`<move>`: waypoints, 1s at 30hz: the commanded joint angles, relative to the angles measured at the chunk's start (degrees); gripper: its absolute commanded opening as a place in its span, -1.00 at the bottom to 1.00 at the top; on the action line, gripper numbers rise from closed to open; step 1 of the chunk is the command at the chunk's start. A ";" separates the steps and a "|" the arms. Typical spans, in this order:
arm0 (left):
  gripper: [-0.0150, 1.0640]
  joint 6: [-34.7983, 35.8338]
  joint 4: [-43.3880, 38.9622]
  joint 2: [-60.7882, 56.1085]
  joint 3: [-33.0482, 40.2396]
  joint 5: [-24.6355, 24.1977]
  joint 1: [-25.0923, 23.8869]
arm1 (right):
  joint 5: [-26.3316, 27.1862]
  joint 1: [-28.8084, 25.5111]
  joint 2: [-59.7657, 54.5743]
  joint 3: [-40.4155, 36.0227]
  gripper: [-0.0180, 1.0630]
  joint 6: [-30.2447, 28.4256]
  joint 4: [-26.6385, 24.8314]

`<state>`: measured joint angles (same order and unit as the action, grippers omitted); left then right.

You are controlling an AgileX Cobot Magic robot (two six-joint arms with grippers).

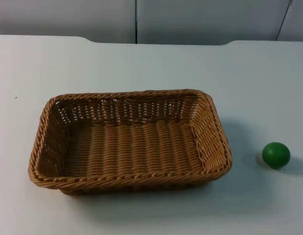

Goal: Pick up the basket with the left hand and place the ball into the basket with the right hand.

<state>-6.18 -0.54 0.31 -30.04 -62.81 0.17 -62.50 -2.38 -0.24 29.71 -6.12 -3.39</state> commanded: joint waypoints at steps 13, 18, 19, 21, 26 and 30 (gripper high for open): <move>-0.97 0.49 4.44 0.87 -1.56 2.72 0.03 | 0.61 0.20 0.24 -0.32 -0.97 0.10 0.08; -0.97 -0.40 15.23 16.35 -6.80 2.57 0.03 | 0.61 0.20 0.24 -0.32 -0.97 0.10 0.08; -0.97 -1.49 17.18 21.27 -7.81 2.72 0.03 | 0.61 0.20 0.24 -0.32 -0.97 0.10 0.08; -0.97 -4.58 21.31 30.15 -9.71 3.90 0.03 | 0.61 0.20 0.24 -0.32 -0.97 0.10 0.08; -0.97 -15.41 31.29 47.08 -10.11 10.93 0.03 | 0.61 0.20 0.24 -0.32 -0.97 0.10 0.08; -0.97 -25.64 42.39 58.48 -10.11 14.68 0.15 | 0.61 0.19 0.24 -0.32 -0.97 0.20 0.08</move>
<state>-27.19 36.24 55.30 -39.92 -50.29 0.17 -62.50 -2.38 -0.24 29.71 -6.12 -3.39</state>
